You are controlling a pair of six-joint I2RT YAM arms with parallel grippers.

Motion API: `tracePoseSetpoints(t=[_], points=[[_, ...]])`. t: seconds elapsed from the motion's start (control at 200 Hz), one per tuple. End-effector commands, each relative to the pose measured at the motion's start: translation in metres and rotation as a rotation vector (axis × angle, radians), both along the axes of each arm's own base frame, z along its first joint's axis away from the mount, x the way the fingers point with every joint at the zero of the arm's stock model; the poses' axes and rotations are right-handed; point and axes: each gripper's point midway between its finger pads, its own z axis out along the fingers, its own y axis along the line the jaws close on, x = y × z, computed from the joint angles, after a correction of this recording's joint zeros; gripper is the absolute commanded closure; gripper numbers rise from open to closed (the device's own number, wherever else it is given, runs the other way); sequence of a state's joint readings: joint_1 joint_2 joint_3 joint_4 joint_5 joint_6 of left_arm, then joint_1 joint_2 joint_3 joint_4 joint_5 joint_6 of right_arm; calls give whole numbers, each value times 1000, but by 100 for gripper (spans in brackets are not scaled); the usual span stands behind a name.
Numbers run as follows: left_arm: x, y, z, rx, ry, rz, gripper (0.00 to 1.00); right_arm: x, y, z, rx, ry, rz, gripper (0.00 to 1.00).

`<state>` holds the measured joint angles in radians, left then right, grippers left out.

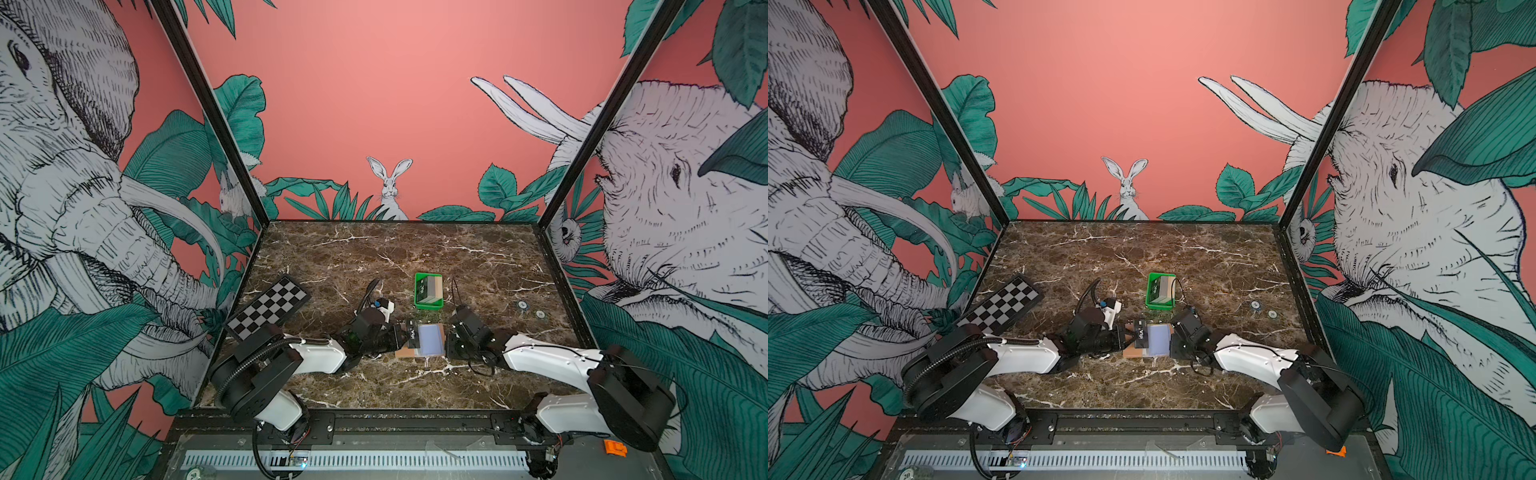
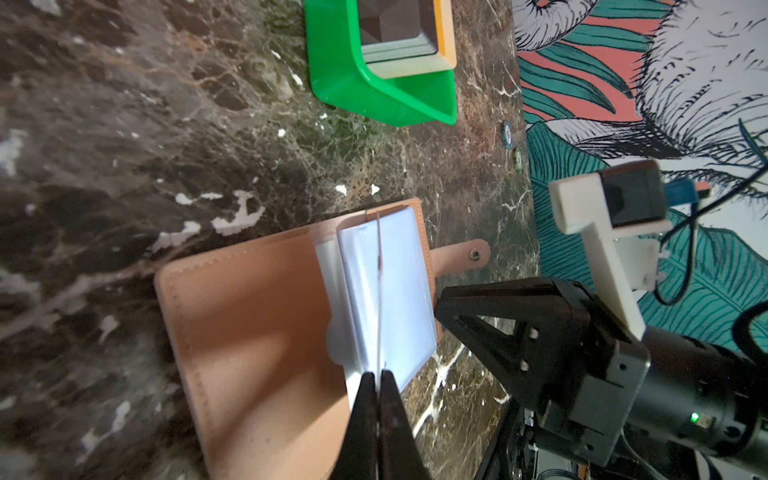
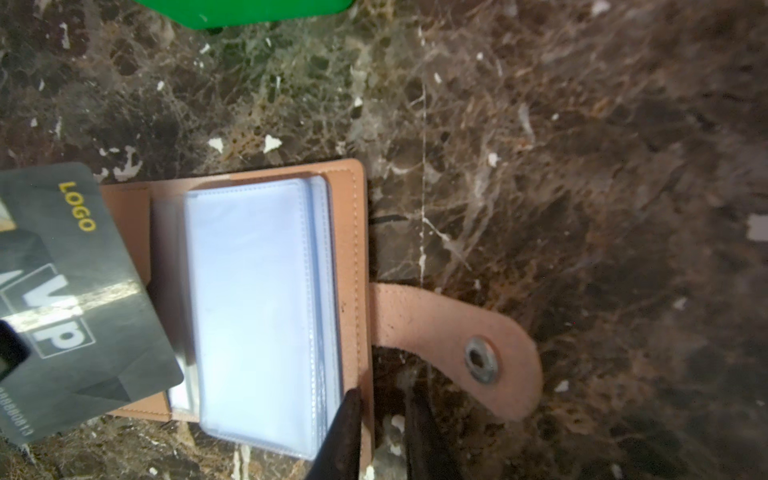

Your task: Put the credit cards into the card holder

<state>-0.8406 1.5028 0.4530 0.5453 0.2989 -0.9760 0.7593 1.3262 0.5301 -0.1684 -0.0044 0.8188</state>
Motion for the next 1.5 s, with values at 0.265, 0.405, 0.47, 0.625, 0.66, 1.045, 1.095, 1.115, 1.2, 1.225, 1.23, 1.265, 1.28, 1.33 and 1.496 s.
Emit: tracePoseSetpoints(t=[0.265,0.405,0.47,0.625,0.66,1.045,1.095,1.115,1.2,1.225,1.23,1.265,1.28,1.33,1.496], points=[[-3,-7,0,-26,32,-29,100,1,1,0,-10,-8,12,83],[-4,-9,-3,-48,50,-27,100,0,0,-2,-14,-6,13,84],[-4,-7,-6,-41,57,-16,100,0,0,-3,-14,-3,10,84],[-4,-8,-11,-52,84,-6,100,-2,-1,-6,-12,0,8,84],[-4,-9,-11,-63,90,-4,100,-3,-2,-8,-13,3,8,85],[-5,-8,-17,-79,129,17,100,-6,-5,-11,-12,7,4,87],[-5,-7,-18,-79,134,22,100,-6,-4,-10,-10,6,5,87],[-5,-7,-18,-80,134,23,100,-6,-4,-10,-9,5,3,87],[-6,-7,-20,-82,140,26,100,-6,-4,-10,-6,3,5,87],[-6,-7,-20,-83,143,27,100,-5,-4,-10,-5,4,3,87],[-6,-7,-20,-83,143,28,100,-6,-4,-10,-5,4,5,87],[-6,-6,-21,-82,148,32,100,-5,-3,-10,-4,3,5,87],[-6,-5,-21,-82,149,34,100,-5,-3,-9,-3,2,5,87],[-6,-4,-21,-83,152,41,100,-6,-4,-10,-3,3,3,87],[-7,-1,-24,-78,162,58,100,-6,-3,-10,0,2,2,88]])
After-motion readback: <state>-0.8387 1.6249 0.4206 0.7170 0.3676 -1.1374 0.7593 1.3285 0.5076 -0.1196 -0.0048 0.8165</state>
